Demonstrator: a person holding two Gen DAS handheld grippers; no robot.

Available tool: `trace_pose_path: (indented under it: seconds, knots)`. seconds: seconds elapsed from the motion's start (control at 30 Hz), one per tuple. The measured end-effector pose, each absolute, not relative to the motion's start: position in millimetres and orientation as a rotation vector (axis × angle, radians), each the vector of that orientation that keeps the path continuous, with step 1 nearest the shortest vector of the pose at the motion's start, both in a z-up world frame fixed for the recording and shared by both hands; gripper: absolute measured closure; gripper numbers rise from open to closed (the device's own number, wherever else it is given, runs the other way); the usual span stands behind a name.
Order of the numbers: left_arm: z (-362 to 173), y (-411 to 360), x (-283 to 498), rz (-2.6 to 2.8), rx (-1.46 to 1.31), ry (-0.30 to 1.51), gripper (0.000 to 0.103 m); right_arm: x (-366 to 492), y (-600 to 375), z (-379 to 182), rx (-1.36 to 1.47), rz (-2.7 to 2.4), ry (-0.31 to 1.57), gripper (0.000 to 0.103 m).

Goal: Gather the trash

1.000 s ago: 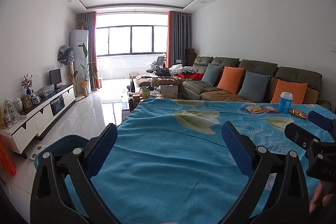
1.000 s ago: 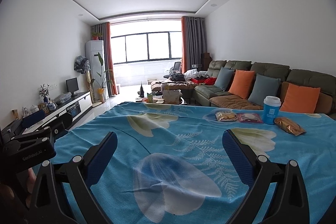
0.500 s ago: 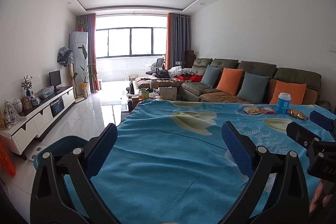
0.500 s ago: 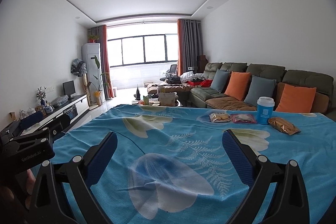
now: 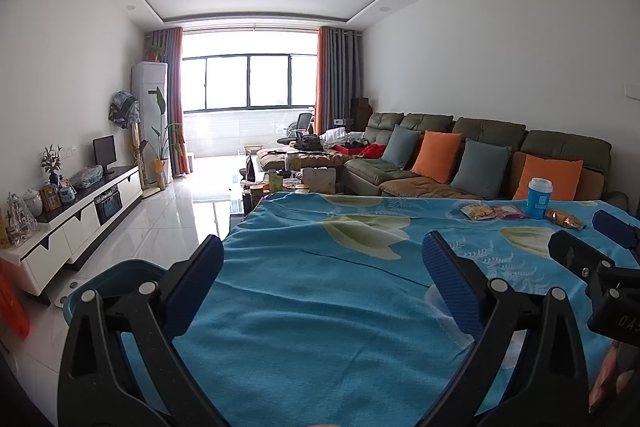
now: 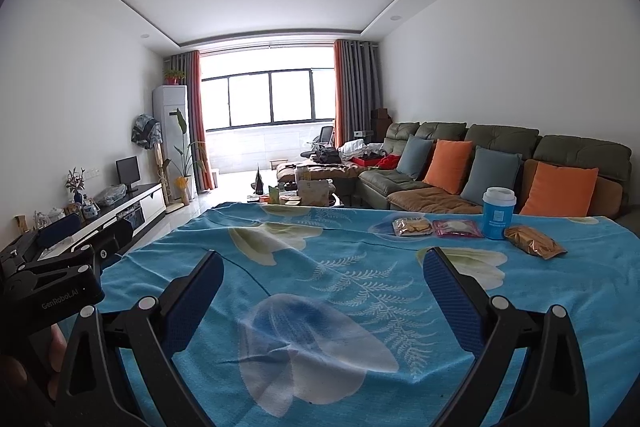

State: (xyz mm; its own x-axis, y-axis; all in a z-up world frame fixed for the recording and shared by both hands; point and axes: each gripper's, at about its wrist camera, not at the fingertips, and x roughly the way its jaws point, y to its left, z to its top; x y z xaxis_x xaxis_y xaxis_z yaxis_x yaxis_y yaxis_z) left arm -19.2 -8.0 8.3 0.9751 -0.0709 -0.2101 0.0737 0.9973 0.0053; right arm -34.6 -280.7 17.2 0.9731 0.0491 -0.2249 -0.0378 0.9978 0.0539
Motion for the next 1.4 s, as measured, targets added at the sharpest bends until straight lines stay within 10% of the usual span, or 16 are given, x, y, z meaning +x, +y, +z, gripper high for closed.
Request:
trace_pose_path:
  seconds: [1.4]
  knots:
    - [7.6,-8.3,-17.0,-0.059,0.01,0.209,0.006,-38.0,-280.3,19.1,0.051,0.026,0.221,0.006]
